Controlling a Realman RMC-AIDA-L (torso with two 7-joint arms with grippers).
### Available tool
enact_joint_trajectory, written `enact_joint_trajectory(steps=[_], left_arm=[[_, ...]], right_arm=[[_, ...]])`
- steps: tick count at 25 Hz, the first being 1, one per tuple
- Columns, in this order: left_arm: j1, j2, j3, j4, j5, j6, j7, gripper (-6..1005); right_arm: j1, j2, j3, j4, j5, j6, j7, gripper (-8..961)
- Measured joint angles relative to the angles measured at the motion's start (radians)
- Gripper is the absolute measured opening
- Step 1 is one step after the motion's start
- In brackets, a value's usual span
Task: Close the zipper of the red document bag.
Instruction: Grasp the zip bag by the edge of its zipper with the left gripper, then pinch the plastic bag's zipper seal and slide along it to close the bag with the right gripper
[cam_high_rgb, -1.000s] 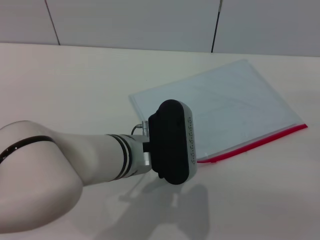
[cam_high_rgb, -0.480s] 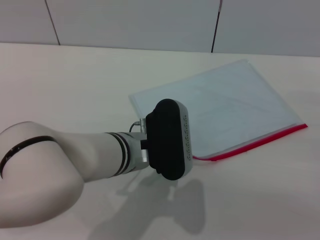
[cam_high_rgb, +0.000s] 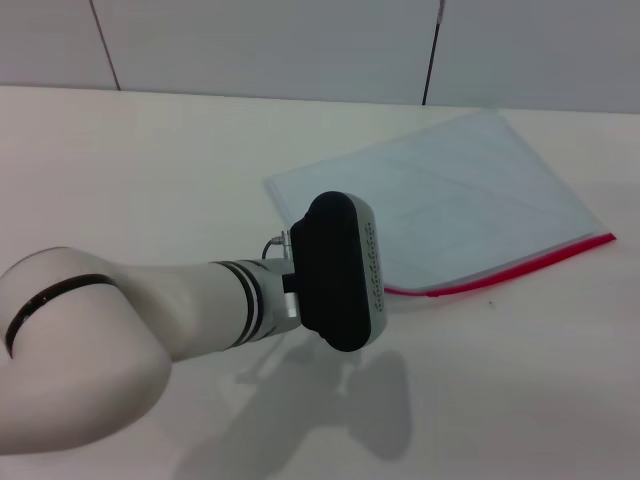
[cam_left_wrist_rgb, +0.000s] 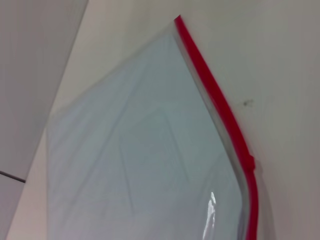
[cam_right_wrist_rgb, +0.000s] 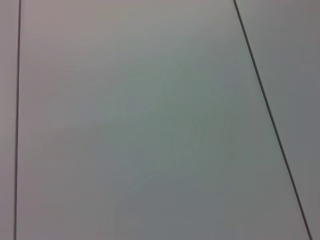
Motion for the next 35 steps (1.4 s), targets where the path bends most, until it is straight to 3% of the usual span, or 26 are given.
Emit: enact_joint_trajectory(steps=[3, 10, 13, 19, 24, 35], left_arm=[[0.005, 0.000, -0.001, 0.000, 0.000, -0.020, -0.005, 101], [0.031, -0.006, -0.003, -0.001, 0.022, -0.066, -0.005, 54], [0.070, -0.010, -0.009, -0.001, 0.063, -0.151, 0.001, 54], [0.171, -0.018, -0.014, -0.044, 0.070, -0.453, 0.100, 53], [0.191, -0.021, 0.001, -0.064, 0.070, -0.563, 0.122, 53], [0.199, -0.019, 0.022, -0.057, 0.068, -0.606, 0.114, 53]], right_arm=[[0.000, 0.000, 0.000, 0.000, 0.000, 0.001, 0.000, 871], [-0.001, -0.002, -0.021, -0.004, -0.009, 0.002, 0.000, 871], [0.003, -0.005, -0.085, -0.038, -0.046, -0.002, -0.006, 871], [0.020, -0.006, -0.196, -0.153, -0.275, -0.013, -0.109, 870], [0.050, -0.004, -0.206, -0.201, -0.473, -0.036, -0.197, 868], [0.157, 0.002, -0.207, -0.283, -0.833, -0.183, -0.198, 806]])
